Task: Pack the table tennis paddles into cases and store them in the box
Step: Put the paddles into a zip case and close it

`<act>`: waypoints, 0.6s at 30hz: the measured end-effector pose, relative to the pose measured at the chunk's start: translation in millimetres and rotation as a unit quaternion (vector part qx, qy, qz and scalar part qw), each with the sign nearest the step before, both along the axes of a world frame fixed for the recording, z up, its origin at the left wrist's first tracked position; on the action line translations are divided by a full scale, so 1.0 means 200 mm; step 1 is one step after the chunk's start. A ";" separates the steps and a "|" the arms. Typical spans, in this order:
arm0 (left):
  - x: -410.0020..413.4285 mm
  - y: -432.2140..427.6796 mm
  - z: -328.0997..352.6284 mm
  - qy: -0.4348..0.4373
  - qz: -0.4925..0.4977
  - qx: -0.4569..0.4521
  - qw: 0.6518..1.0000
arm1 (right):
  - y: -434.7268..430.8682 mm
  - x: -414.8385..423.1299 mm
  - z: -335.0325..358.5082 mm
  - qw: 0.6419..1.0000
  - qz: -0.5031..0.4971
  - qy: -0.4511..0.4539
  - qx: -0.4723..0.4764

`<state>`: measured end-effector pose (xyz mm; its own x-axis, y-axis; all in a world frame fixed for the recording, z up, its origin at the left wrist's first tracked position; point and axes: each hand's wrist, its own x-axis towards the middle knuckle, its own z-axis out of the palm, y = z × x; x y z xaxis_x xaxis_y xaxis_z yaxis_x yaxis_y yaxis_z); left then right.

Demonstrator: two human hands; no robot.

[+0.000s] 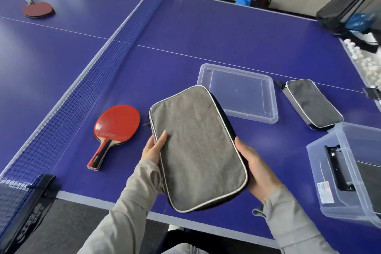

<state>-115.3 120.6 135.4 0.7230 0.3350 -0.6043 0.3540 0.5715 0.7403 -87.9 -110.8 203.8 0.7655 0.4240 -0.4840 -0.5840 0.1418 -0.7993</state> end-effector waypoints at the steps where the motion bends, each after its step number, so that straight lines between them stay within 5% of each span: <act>1: 0.01 -0.04 -0.01 0.001 -0.005 -0.002 1.000 | 0.00 -0.01 0.01 1.000 0.006 0.014 0.004; 4: 0.05 -0.13 -0.04 0.044 -0.015 0.071 0.996 | 0.00 -0.04 -0.01 0.999 -0.027 -0.001 0.018; 7: 0.04 -0.23 -0.01 0.091 -0.110 0.228 0.963 | 0.01 -0.07 -0.05 0.987 -0.050 -0.118 -0.093; 11: 0.02 -0.44 0.16 -0.016 -0.246 0.096 0.964 | 0.06 -0.17 -0.08 0.946 -0.013 -0.257 -0.200; 18: -0.02 -0.50 0.19 -0.042 -0.278 0.090 0.955 | 0.05 -0.31 -0.19 0.961 -0.002 -0.219 -0.167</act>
<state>-119.3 20.7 172.5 0.8631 -0.0220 -0.5046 0.5004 0.1730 0.8483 -149.5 -100.8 166.3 0.9282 0.2973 -0.2237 -0.1813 -0.1634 -0.9697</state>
